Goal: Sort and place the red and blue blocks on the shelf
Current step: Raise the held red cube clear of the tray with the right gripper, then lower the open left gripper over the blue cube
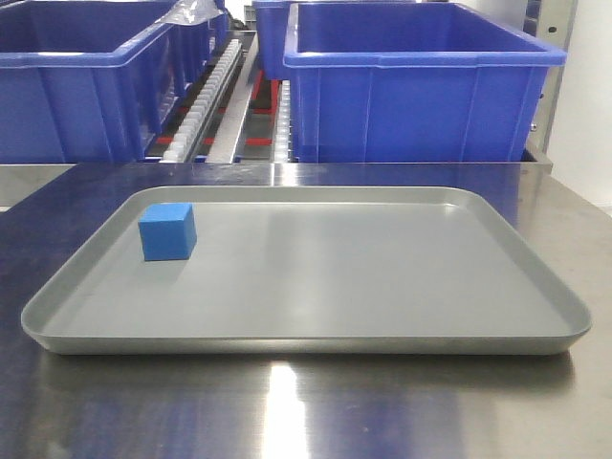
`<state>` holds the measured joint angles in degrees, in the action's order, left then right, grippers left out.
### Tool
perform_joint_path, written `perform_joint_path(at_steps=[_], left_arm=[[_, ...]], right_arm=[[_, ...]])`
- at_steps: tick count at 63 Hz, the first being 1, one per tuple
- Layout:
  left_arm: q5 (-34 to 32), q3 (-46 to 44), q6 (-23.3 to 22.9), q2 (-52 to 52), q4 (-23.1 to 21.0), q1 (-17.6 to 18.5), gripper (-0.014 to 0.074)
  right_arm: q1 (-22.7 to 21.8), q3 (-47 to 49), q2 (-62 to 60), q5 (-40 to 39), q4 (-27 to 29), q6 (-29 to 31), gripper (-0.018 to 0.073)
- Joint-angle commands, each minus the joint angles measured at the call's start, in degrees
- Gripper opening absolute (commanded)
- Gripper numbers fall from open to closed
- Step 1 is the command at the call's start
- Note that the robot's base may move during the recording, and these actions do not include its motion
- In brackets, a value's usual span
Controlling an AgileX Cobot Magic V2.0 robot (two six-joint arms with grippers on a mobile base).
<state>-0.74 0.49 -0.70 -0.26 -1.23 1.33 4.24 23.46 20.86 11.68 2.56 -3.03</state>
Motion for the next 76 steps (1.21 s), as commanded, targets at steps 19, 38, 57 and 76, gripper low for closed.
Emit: perform_joint_path(at_steps=[19,38,57,76], left_arm=[[3.88,-14.7,-0.3,9.13,-1.02,0.4,0.0126],[10.76,-29.84,-0.3,30.93,-1.02,0.4,0.0126],[13.27,-41.77,-3.67,50.13,4.14,9.02,0.0126],[26.73,-57.89,-13.59,70.47,2.96,21.94,0.0126]], right_arm=[[-0.36,1.59,0.23,-5.18,0.15,0.45,0.0375],[-0.36,1.59,0.23,-5.18,0.15,0.45,0.0375],[-0.36,1.59,0.23,-5.18,0.15,0.45,0.0375],[-0.36,1.59,0.23,-5.18,0.15,0.45,0.0375]])
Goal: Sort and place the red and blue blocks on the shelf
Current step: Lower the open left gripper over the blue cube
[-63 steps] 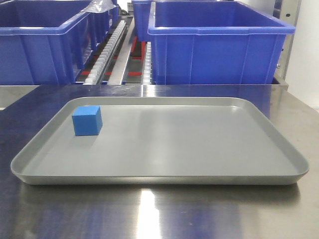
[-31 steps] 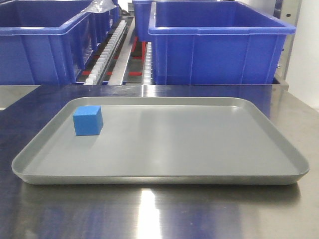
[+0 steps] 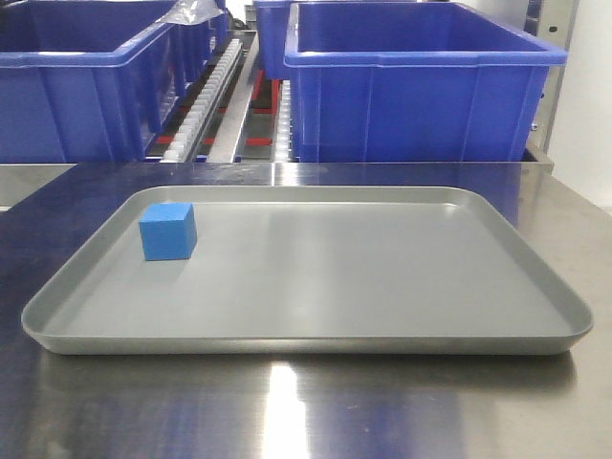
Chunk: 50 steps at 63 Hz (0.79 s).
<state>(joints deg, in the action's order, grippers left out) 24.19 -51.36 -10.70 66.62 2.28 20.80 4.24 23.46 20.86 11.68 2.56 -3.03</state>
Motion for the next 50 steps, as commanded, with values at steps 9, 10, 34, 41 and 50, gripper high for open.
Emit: perform_joint_path(at_steps=[9,10,34,41,50], left_arm=[[13.59,-15.1,-10.12,11.88,-0.54,5.81,0.0126],[15.23,-16.38,-10.86,12.99,-0.54,6.21,0.0126],[33.16,-31.88,-17.85,28.38,-0.22,12.13,0.0129],[35.32,-34.5,-18.39,31.03,-0.07,12.39,0.019],[35.46,-36.48,-21.53,32.62,0.07,12.39,0.0382]], right_arm=[[-0.36,1.59,0.23,-5.18,0.15,0.45,0.0375],[-0.36,1.59,0.23,-5.18,0.15,0.45,0.0375],[-0.36,1.59,0.23,-5.13,0.15,0.45,0.0375],[-0.36,1.59,0.23,-5.13,0.15,0.45,0.0375],[-0.36,1.59,0.23,-5.13,0.15,0.45,0.0375]])
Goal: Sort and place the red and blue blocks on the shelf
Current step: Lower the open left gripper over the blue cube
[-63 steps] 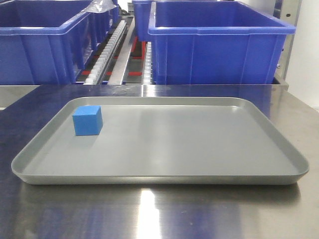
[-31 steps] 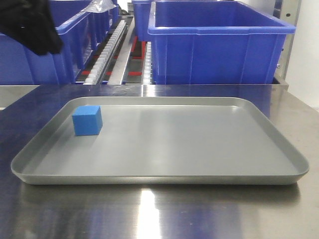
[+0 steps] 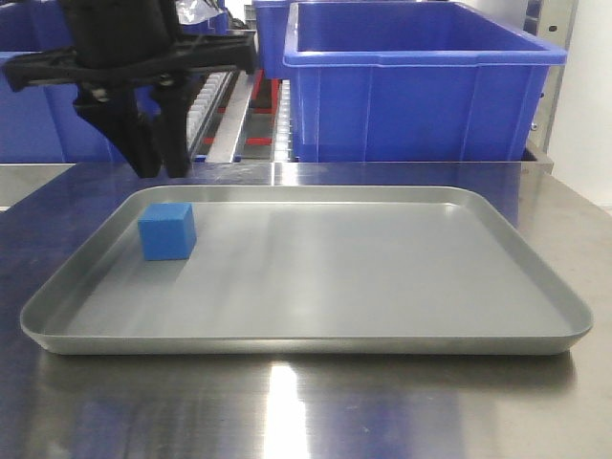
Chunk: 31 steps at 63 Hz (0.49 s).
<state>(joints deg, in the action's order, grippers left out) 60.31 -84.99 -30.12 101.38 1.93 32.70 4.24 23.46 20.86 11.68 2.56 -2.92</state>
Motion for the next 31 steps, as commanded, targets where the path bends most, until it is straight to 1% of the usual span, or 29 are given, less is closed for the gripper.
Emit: perform_joint_path(at_steps=[1,5,9,17,31], left_arm=[[-0.65,-2.95,-2.42,-2.1,0.42,0.49,0.0402],[-0.65,-3.39,-2.91,-1.68,0.82,0.49,0.0476],[-0.53,-3.39,-3.02,-1.17,1.39,0.49,0.0517],[-0.27,-3.39,-5.69,0.21,1.39,0.49,0.0521],[-0.27,-3.39,-5.71,1.95,1.64,0.49,0.0521]], right_arm=[[-0.36,1.59,0.23,-5.13,0.15,0.34,0.0375],[-0.36,1.59,0.23,-5.13,0.15,0.34,0.0375],[-0.36,1.59,0.23,-5.13,0.15,0.34,0.0375],[-0.36,1.59,0.23,-5.13,0.15,0.34,0.0375],[-0.36,1.59,0.23,-5.13,0.15,0.34,0.0375]])
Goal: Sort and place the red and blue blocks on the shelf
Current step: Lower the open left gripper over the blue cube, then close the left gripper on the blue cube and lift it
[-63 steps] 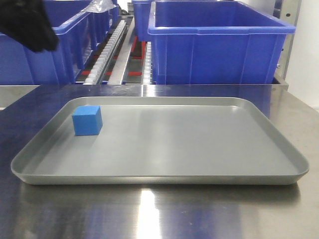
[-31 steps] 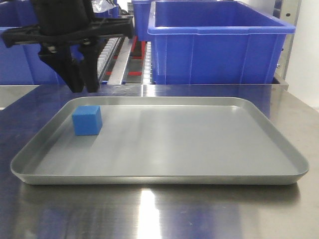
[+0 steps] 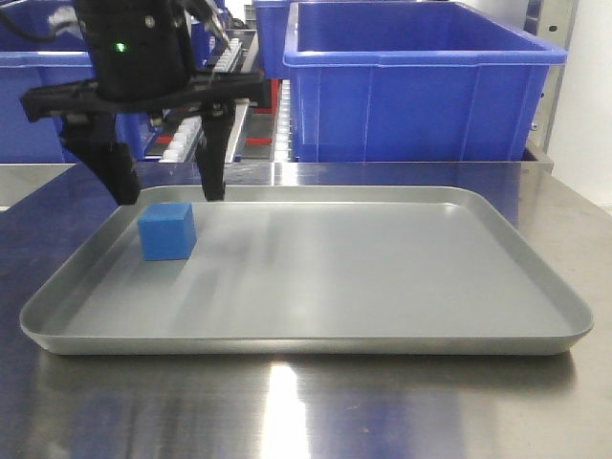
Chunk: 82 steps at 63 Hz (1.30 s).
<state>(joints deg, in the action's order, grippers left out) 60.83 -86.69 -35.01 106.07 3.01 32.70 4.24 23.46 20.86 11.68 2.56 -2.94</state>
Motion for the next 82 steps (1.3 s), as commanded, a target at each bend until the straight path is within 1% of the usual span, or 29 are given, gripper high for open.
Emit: perform_joint_path(at_steps=[1,11,16,32,38,42,52,82], left_arm=[[-0.8,-1.69,-0.82,-2.74,0.57,0.49,0.0521],[-0.8,-1.69,-0.82,-2.6,2.91,0.35,0.0521],[-0.8,-1.69,-0.82,-2.6,2.91,-0.17,0.0521],[-1.13,-1.69,-0.82,-1.98,2.91,-0.15,0.0521],[-1.13,-1.69,-0.82,-1.14,2.56,-0.15,0.0521],[-1.18,-1.69,-0.82,-0.8,1.47,-0.15,0.0521],[-1.69,-1.69,-0.82,-0.15,1.3,-0.15,0.0518],[-1.38,-1.69,-0.82,1.24,1.3,-0.15,0.0405]], right_arm=[[-0.36,1.59,0.23,-5.13,0.15,0.36,0.0375],[-0.36,1.59,0.23,-5.13,0.15,0.36,0.0375],[-0.36,1.59,0.23,-5.13,0.15,0.36,0.0375],[-0.36,1.59,0.23,-5.13,0.15,0.36,0.0375],[-0.36,1.59,0.23,-5.13,0.15,0.36,0.0375],[-0.36,1.59,0.23,-5.13,0.15,0.36,0.0375],[-0.36,1.59,0.23,-5.13,0.15,0.36,0.0375],[-0.36,1.59,0.23,-5.13,0.15,0.36,0.0375]])
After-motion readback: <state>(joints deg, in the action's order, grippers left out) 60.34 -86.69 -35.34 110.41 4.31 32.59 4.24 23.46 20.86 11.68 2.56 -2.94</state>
